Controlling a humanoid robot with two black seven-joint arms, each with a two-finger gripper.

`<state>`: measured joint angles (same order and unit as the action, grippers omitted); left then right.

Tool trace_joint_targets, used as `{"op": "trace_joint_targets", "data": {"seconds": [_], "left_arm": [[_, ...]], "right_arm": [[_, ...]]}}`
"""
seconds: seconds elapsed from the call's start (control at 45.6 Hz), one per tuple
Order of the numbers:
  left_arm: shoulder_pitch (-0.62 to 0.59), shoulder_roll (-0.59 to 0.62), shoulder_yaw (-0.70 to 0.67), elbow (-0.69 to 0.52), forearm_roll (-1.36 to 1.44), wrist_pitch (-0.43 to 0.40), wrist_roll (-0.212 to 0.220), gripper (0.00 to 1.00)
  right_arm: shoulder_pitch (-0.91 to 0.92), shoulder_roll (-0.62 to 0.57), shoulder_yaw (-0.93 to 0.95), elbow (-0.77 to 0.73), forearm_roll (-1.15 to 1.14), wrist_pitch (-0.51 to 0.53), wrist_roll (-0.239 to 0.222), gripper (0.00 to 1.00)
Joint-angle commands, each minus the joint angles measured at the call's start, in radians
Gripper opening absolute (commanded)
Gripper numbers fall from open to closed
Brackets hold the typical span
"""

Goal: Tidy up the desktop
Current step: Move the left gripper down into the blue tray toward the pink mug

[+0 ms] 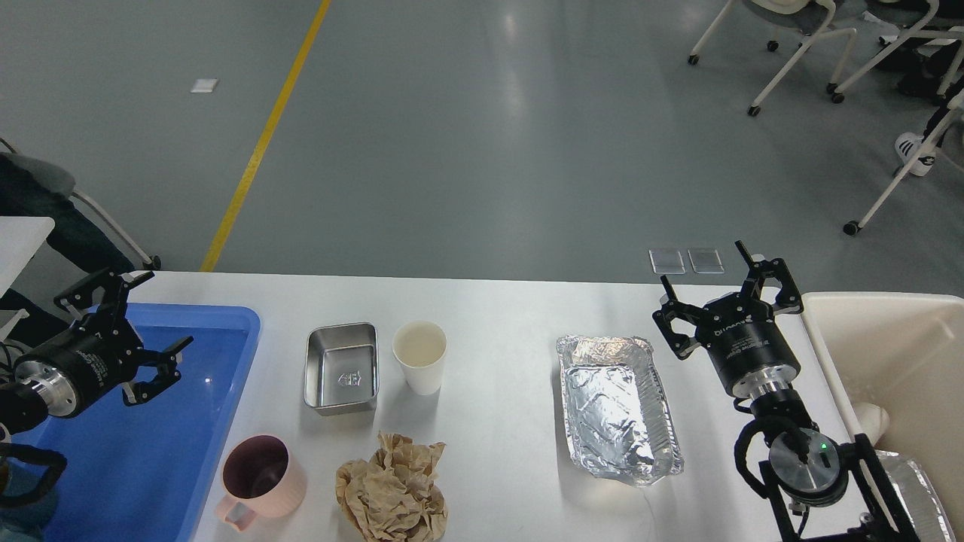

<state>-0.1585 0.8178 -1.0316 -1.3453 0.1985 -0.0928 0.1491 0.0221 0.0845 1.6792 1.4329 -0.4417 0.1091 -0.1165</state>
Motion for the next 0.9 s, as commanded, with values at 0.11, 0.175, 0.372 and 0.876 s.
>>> {"op": "trace_joint_targets", "data": {"seconds": [0.11, 0.175, 0.372, 0.876], "left_arm": [[-0.018, 0.092, 0.087, -0.011, 0.516, 0.019, -0.011, 0.97], [-0.016, 0.101, 0.103, -0.011, 0.614, 0.021, -0.017, 0.97], [0.017, 0.17, 0.131, -0.072, 0.829, 0.022, -0.132, 0.97], [0.191, 0.495, 0.131, -0.321, 0.832, 0.021, -0.146, 0.97]], "right_arm": [[-0.002, 0.0, -0.009, -0.002, 0.0, 0.001, 0.0, 1.0], [-0.004, 0.0, -0.009, -0.002, 0.0, 0.001, 0.0, 1.0], [-0.005, 0.0, -0.013, -0.002, 0.0, 0.001, 0.0, 1.0], [-0.018, -0.006, -0.052, -0.003, -0.002, 0.014, -0.002, 1.0]]}}
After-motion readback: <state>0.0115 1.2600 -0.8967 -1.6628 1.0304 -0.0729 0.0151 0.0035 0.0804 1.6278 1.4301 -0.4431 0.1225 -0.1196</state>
